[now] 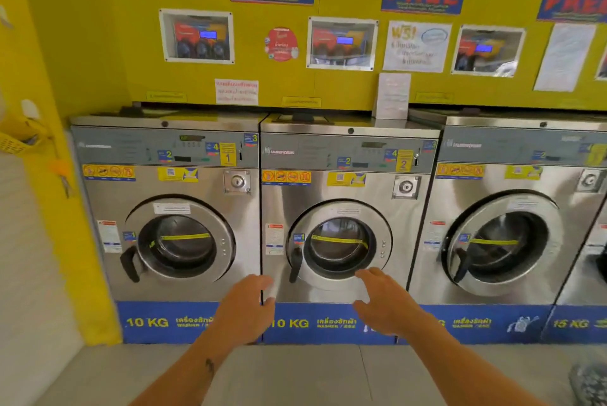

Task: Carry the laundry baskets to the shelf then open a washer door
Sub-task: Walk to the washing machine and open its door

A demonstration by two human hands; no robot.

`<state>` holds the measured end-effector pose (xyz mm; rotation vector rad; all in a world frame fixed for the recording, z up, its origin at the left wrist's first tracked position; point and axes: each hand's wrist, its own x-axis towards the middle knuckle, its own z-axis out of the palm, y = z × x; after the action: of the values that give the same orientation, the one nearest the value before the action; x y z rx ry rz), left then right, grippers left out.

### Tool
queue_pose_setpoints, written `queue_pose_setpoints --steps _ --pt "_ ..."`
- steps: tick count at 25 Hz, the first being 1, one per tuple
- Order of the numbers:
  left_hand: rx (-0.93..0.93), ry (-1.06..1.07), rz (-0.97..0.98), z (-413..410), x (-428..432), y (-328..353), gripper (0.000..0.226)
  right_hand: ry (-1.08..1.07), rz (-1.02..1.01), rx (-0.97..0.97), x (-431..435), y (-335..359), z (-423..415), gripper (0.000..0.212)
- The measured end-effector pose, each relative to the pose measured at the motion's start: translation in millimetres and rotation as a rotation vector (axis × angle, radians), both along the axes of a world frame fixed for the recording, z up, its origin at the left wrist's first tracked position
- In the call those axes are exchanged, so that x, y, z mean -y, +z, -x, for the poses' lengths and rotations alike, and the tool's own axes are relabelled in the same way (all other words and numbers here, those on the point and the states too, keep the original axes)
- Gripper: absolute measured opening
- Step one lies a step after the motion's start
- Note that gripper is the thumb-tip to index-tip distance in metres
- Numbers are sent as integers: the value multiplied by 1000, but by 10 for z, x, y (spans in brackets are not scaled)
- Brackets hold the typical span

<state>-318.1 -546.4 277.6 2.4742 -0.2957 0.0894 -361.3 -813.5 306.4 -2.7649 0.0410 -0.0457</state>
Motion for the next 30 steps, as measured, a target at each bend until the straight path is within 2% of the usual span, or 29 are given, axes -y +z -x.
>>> queue_pose_setpoints --steps 7,12,17,23,27,30 --pt "91 -139 -25 -1958 817 -18 43 -94 22 29 632 70 -1670 62" --pt "115 -195 -118 -2933 1437 -161 67 -75 59 11 1061 41 -2767 67" --pt "93 -110 -320 -3666 1950 -479 84 92 184 -4 1289 -175 -3882 78" --pt "33 47 -367 -4210 2280 -835 97 251 324 25 1510 -558 -4588 93" --pt "30 73 -260 -4206 2331 -1124 85 269 313 79 1560 -716 -4637 96" --pt "48 103 28 -4215 2324 -1148 76 270 277 103 1579 -661 -4661 94"
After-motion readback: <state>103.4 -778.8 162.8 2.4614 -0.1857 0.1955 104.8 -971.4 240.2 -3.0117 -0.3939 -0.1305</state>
